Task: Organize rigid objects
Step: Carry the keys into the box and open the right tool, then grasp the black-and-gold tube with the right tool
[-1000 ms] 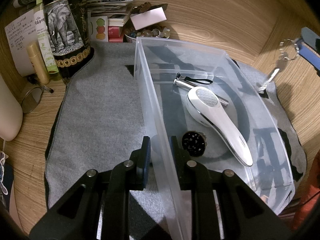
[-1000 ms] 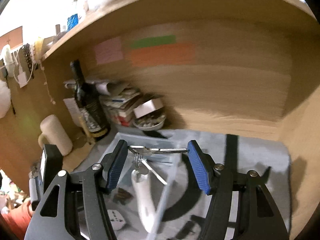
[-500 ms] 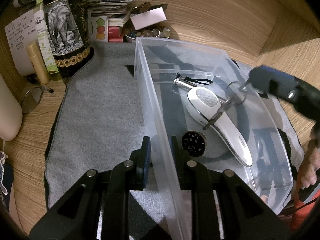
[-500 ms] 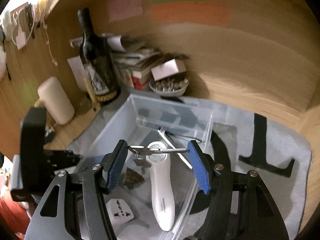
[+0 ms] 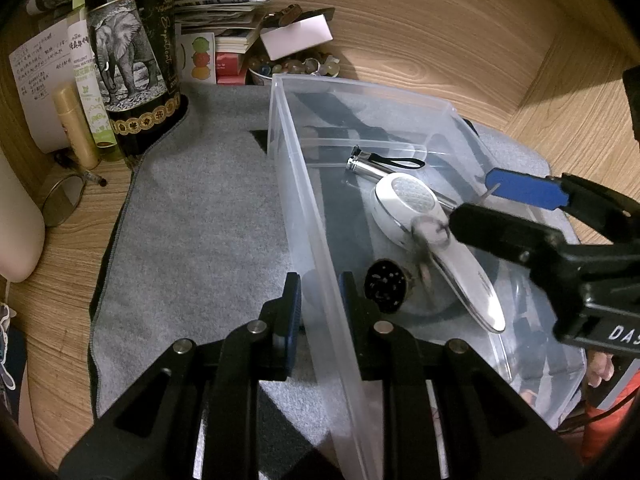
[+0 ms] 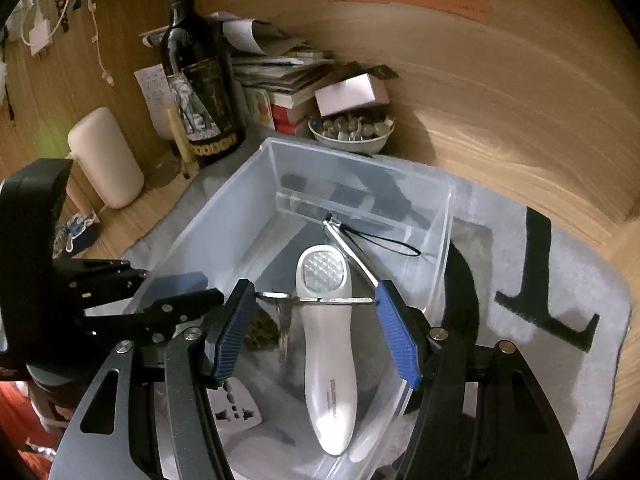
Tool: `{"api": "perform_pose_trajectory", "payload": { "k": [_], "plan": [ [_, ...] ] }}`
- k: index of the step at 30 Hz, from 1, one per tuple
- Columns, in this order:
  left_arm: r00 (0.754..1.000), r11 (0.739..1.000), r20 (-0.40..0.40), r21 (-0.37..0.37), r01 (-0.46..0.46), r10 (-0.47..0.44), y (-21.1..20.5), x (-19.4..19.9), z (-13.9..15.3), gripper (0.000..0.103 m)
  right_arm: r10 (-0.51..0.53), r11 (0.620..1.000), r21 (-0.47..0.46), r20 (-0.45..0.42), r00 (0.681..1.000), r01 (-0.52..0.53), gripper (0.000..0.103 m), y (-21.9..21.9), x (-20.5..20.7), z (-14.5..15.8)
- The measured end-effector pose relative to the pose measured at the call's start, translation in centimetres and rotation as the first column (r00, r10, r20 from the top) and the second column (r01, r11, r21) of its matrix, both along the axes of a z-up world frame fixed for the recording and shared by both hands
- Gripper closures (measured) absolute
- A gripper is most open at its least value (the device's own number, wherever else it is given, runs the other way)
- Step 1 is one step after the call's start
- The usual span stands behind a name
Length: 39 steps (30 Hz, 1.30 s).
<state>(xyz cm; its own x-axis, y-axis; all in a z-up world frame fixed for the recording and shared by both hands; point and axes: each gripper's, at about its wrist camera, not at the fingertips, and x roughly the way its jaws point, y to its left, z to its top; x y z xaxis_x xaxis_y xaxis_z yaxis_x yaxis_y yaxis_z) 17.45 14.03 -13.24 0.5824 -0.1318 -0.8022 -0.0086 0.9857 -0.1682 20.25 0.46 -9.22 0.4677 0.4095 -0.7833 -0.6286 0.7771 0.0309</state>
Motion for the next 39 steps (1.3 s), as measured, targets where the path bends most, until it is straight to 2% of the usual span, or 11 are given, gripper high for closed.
{"api": "perform_pose_trajectory", "payload": {
  "k": [9,16,19,21,25,29,34,39],
  "plan": [
    [1.000,1.000,0.000,0.000,0.000,0.000,0.0,0.0,0.0,0.084,-0.009,0.999,0.038,0.014,1.000,0.008,0.042,-0.9,-0.3,1.0],
    [1.000,1.000,0.000,-0.001,0.000,0.000,0.0,0.0,0.0,0.084,-0.053,0.996,0.080,0.106,0.993,0.044,0.029,-4.0,-2.3,3.8],
    [1.000,1.000,0.000,0.000,0.000,0.000,0.0,0.0,0.0,0.084,-0.101,0.991,0.097,0.139,0.985,0.088,0.022,-6.5,-3.2,4.9],
    [1.000,1.000,0.000,0.000,0.000,0.000,0.0,0.0,0.0,0.084,-0.143,0.987,0.091,0.155,0.978,0.130,0.021,-8.3,-3.7,5.1],
    [1.000,1.000,0.000,0.000,-0.001,0.001,0.0,0.0,0.0,0.084,-0.212,0.977,0.057,0.141,0.967,0.206,0.021,-11.6,-5.0,4.2],
    [1.000,1.000,0.000,0.000,-0.001,0.001,0.0,0.0,0.0,0.084,-0.241,0.970,0.013,0.089,0.966,0.241,0.021,-13.8,-6.3,1.9],
    [1.000,1.000,-0.001,0.008,-0.002,0.002,-0.3,0.0,0.0,0.084,-0.192,0.981,0.014,0.010,0.981,0.192,0.021,-14.2,-8.5,-0.5],
    [1.000,1.000,-0.002,0.014,-0.005,0.005,-0.5,0.0,0.1,0.084,-0.108,0.994,-0.011,-0.036,0.993,0.108,0.020,-12.4,-10.5,-2.8]
  ]
}}
